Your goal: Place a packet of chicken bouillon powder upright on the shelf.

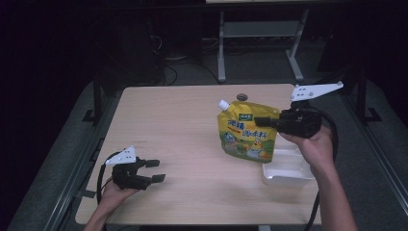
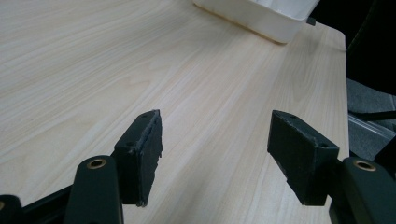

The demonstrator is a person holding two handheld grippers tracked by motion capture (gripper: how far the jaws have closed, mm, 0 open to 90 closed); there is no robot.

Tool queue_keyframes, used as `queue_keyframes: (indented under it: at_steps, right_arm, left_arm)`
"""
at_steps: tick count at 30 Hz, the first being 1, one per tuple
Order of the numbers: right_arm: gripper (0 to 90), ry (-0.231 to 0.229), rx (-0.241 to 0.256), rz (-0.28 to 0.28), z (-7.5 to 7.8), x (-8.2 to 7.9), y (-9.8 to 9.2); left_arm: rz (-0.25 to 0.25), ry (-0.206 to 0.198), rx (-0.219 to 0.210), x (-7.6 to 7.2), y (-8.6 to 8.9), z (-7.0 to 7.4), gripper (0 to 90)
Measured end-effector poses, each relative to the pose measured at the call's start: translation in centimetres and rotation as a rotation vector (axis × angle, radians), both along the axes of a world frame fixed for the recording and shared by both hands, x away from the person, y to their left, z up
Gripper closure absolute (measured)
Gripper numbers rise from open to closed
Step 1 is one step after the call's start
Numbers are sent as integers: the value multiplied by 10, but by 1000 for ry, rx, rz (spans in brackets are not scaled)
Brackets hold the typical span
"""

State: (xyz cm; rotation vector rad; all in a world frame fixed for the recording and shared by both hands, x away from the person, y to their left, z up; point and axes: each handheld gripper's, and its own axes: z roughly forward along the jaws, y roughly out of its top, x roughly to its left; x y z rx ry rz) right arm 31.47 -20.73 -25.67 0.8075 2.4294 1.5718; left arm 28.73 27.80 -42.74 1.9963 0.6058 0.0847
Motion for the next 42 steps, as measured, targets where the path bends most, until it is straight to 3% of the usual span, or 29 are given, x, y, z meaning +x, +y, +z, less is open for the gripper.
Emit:
queue_keyframes:
  at_steps: [17, 42]
  right_arm:
    - [895, -3, 2, -73, 4, -4, -32]
    - [895, 7, 5, -168, -5, -11, -73]
  left_arm:
    - [-3, 2, -3, 0, 0, 0, 347]
    - [-2, 5, -6, 0, 0, -1, 346]
